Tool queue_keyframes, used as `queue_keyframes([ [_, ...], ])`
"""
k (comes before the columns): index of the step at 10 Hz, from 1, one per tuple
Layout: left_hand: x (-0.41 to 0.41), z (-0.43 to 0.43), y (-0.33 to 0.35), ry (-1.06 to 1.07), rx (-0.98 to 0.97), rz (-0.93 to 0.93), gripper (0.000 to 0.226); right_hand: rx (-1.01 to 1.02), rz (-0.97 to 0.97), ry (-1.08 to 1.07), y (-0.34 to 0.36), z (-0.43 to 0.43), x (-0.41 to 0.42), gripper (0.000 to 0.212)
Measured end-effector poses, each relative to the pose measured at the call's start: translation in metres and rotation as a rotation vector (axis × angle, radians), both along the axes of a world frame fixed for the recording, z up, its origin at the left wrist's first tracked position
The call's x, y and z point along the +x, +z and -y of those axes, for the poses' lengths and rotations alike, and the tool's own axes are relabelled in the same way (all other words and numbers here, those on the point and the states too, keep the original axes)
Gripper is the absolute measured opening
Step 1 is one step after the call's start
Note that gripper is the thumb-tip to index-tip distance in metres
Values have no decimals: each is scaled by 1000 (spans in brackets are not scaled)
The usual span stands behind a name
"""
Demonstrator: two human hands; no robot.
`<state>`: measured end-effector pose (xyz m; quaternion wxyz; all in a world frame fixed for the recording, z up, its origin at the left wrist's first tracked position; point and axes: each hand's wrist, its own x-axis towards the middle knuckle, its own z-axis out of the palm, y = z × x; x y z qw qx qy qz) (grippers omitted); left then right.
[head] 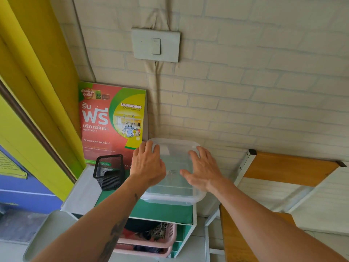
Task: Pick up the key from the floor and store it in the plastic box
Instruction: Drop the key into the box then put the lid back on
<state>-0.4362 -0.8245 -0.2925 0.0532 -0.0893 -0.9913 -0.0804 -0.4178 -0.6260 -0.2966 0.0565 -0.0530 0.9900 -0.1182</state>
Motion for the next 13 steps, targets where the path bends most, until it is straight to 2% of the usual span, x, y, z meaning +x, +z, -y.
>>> queue_keyframes([
  [2, -22, -6, -5, -104, -24, -10, 60, 11, 7, 26, 2, 10, -21, 81],
  [6, -37, -3, -21, -105, 28, 1, 65, 64, -23, 11, -16, 18, -39, 84],
  [11, -29, -3, -15, -122, -3, 21, 64, 28, 37, -16, -4, 21, -27, 80],
  [13, -13, -13, 0, -111, -104, 16, 52, -22, 37, -37, 14, 11, -17, 79],
])
